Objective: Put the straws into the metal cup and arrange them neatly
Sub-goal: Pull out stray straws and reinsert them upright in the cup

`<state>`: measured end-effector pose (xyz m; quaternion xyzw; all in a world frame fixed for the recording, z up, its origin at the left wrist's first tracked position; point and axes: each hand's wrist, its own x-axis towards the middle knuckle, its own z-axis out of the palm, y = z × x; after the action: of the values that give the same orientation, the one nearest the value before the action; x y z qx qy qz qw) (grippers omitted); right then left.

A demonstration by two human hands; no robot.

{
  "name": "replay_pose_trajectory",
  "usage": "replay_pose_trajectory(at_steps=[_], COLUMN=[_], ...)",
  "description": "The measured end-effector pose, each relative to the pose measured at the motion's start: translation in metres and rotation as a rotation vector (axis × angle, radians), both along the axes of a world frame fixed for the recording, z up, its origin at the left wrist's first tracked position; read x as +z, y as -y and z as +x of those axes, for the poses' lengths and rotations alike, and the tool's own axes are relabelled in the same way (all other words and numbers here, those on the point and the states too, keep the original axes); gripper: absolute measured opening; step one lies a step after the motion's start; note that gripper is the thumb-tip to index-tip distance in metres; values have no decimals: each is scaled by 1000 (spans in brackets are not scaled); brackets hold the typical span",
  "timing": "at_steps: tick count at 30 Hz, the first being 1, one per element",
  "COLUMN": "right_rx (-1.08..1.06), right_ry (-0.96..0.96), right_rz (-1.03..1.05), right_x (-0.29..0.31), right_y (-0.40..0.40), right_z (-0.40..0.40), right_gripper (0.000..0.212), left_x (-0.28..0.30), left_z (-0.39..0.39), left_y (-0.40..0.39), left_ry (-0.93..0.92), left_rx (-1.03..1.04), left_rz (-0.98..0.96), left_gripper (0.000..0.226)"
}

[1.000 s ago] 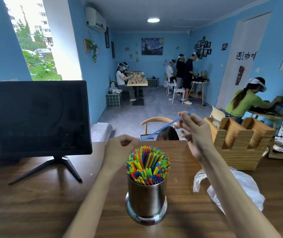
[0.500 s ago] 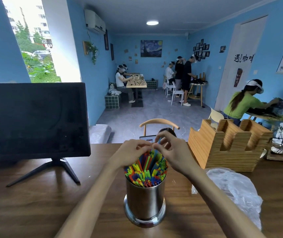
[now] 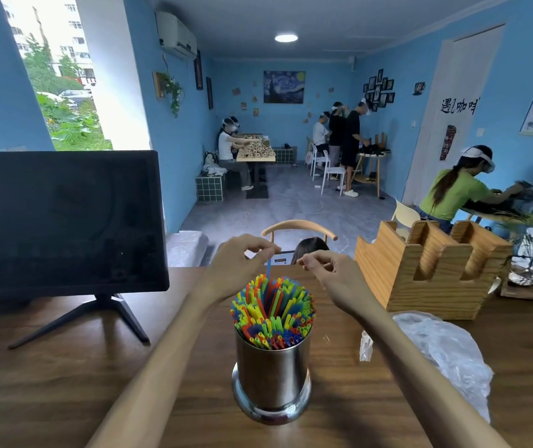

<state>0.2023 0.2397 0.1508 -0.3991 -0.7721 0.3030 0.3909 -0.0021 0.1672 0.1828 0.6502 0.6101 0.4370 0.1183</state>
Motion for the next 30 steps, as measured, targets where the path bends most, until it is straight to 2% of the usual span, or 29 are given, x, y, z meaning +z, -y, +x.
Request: replay_pose_trajectory(at_steps=[3, 6, 8, 13, 15, 17, 20, 22, 24, 26, 28, 30], right_rx=[83, 229, 287, 280, 307, 277, 221, 188, 172, 159, 174, 185], right_ry=[-4, 23, 39, 40, -91, -299, -650, -769, -791, -771, -717, -625], right_rz=[42, 12, -7, 1, -95, -221, -406, -415, -353, -263, -178, -89], right_x=[5, 12, 16, 25, 32, 41, 55, 62, 69, 73, 77, 77], right_y=[5, 10, 12, 10, 8, 7, 5, 2, 2, 3, 6, 11], right_z=[-3, -8, -9, -4, 2, 9, 19, 22, 21, 17, 14, 11], right_gripper=[24, 33, 28, 19, 17, 14, 13, 20, 18, 14, 15, 14], left_x=[20, 39, 48, 53, 48, 43, 40, 38, 33, 27, 20, 12], left_z=[8, 17, 19, 9, 3, -7, -22, -27, -26, -23, -20, -18], left_y=[12, 24, 29, 33, 34, 34, 35, 36, 37, 34, 30, 23], left_ry=[110, 157, 222, 573, 592, 567, 508, 407, 254, 89, 37, 52], left_rx=[-5, 111, 190, 218, 245, 260, 229, 131, -3, -75, -46, 44], left_rz=[197, 476, 621, 690, 639, 507, 128, -136, -327, -433, -418, -303], left_gripper=[20, 15, 13, 14, 14, 13, 14, 12, 8, 7, 11, 10])
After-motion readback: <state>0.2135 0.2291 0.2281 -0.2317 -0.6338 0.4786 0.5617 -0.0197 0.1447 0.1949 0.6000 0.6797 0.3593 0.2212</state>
